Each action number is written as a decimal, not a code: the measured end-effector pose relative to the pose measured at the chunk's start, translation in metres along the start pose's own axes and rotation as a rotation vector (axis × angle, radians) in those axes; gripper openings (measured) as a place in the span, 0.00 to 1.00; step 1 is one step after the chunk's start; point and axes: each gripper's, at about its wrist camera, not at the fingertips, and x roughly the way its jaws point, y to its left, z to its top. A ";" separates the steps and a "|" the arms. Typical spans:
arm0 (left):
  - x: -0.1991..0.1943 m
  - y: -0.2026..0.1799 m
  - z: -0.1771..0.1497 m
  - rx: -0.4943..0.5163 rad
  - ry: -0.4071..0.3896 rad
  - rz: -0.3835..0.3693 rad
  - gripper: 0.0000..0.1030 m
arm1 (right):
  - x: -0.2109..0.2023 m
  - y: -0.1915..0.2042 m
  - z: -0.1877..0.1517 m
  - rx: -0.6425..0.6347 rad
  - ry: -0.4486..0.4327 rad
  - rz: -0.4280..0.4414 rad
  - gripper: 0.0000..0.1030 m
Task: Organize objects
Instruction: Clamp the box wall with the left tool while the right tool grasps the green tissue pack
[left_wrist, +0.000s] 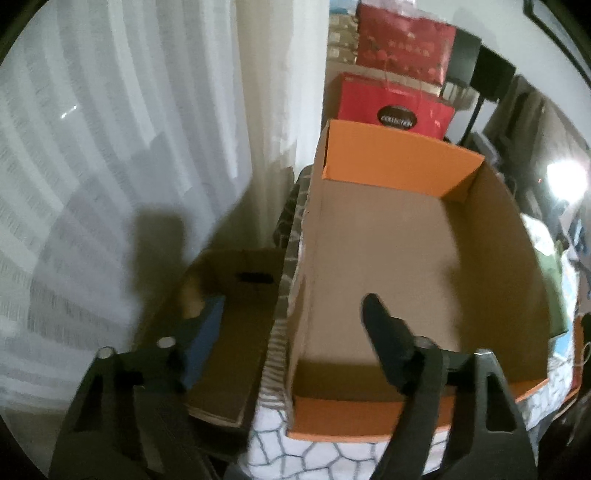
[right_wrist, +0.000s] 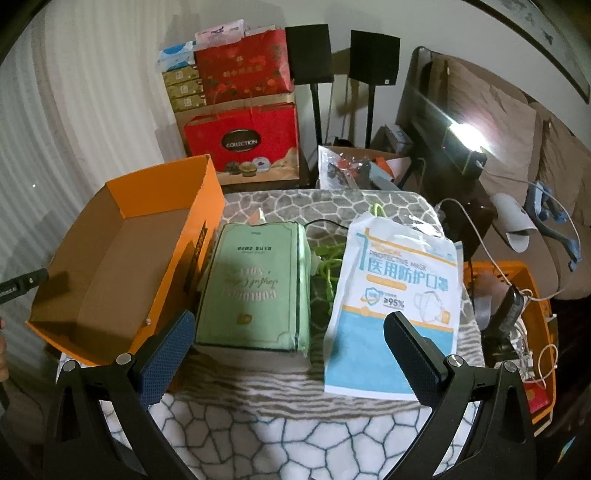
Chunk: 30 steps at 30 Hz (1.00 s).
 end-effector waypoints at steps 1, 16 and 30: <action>0.003 0.001 -0.001 0.002 0.007 0.005 0.58 | 0.003 0.000 0.001 -0.001 0.006 -0.001 1.00; 0.051 0.004 -0.012 0.024 0.163 -0.077 0.07 | 0.050 0.010 0.012 0.004 0.113 0.018 1.00; 0.067 -0.002 -0.011 0.102 0.201 -0.089 0.04 | 0.084 0.026 0.021 -0.011 0.196 -0.017 1.00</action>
